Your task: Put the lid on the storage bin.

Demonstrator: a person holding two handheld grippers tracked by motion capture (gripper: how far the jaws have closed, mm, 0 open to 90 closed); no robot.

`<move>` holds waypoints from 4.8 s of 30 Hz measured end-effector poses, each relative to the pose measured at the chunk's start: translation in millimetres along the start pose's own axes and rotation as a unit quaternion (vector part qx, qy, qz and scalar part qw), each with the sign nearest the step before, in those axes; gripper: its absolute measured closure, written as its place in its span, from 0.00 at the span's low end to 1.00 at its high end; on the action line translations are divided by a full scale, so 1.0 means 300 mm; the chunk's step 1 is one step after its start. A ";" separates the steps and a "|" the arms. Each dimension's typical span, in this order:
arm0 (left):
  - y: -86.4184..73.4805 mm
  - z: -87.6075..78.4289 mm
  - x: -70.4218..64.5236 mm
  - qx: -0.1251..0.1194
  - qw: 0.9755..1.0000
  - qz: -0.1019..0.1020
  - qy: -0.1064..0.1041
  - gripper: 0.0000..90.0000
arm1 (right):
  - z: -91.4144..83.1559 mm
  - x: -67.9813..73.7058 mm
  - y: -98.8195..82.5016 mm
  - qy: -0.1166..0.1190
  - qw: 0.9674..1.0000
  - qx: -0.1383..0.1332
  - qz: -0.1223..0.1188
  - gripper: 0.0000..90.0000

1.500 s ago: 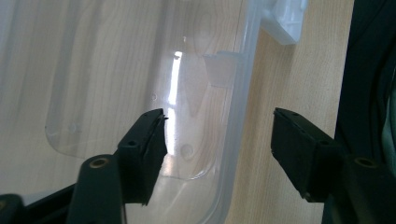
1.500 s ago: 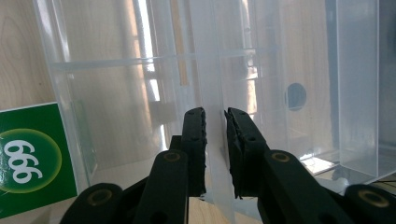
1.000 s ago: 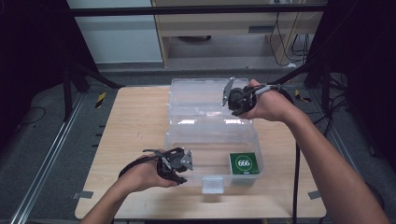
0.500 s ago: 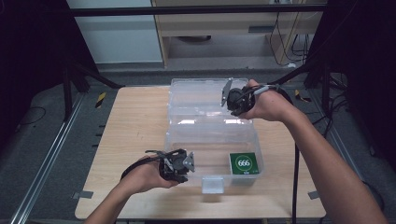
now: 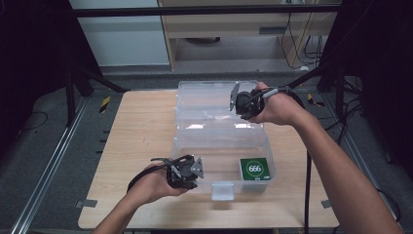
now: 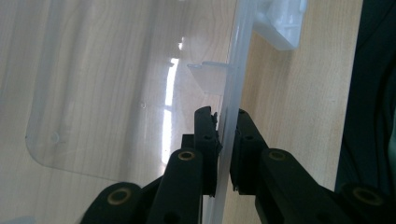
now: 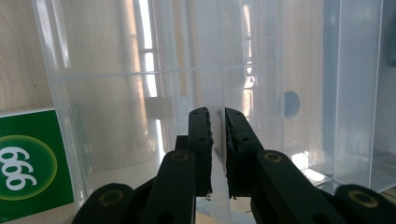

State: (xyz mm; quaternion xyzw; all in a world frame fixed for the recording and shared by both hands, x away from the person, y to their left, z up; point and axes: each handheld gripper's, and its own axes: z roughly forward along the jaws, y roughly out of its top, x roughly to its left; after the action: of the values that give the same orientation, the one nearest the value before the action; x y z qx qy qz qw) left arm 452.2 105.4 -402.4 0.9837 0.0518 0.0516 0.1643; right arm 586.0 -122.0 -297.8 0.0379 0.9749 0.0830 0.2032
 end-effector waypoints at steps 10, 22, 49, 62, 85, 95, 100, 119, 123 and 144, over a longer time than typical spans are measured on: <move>0.003 0.008 0.023 -0.013 1.000 -0.016 0.012 0.91 | -0.001 -0.020 -0.001 0.005 1.000 0.000 0.004 0.95; -0.001 0.013 0.022 -0.020 0.999 -0.030 0.024 0.90 | -0.027 0.001 0.008 0.014 1.000 -0.008 0.010 0.98; 0.004 0.028 0.026 -0.040 0.996 -0.069 0.029 0.89 | -0.078 0.070 0.002 -0.004 1.000 -0.025 0.000 0.98; 0.006 0.028 0.030 -0.040 0.997 -0.062 0.035 0.88 | -0.112 0.166 -0.016 -0.022 0.999 -0.036 -0.013 0.97; 0.008 0.033 0.010 -0.042 0.994 -0.097 0.037 0.88 | -0.124 0.260 -0.052 -0.026 0.998 -0.063 -0.005 0.97; 0.006 0.034 0.006 -0.044 0.993 -0.103 0.039 0.87 | -0.122 0.294 -0.071 -0.017 0.997 -0.072 -0.007 0.96; 0.007 0.034 0.014 -0.044 0.995 -0.085 0.041 0.87 | -0.119 0.308 -0.079 -0.013 0.997 -0.076 -0.004 0.96; 0.006 0.036 0.010 -0.049 0.994 -0.089 0.042 0.86 | -0.116 0.339 -0.078 -0.002 0.998 -0.062 -0.013 0.95; 0.008 0.035 0.021 -0.048 0.996 -0.060 0.046 0.86 | -0.116 0.338 -0.076 -0.004 0.998 -0.062 -0.016 0.95; 0.002 0.029 0.009 -0.059 0.994 -0.064 0.067 0.76 | -0.115 0.343 -0.086 0.003 0.998 -0.063 -0.020 0.94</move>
State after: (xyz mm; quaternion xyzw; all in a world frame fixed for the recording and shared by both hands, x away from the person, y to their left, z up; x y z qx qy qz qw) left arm 455.9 102.4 -410.0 0.9612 0.1230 0.1100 0.2210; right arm 476.8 -141.5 -311.3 0.0049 0.9688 0.1405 0.2040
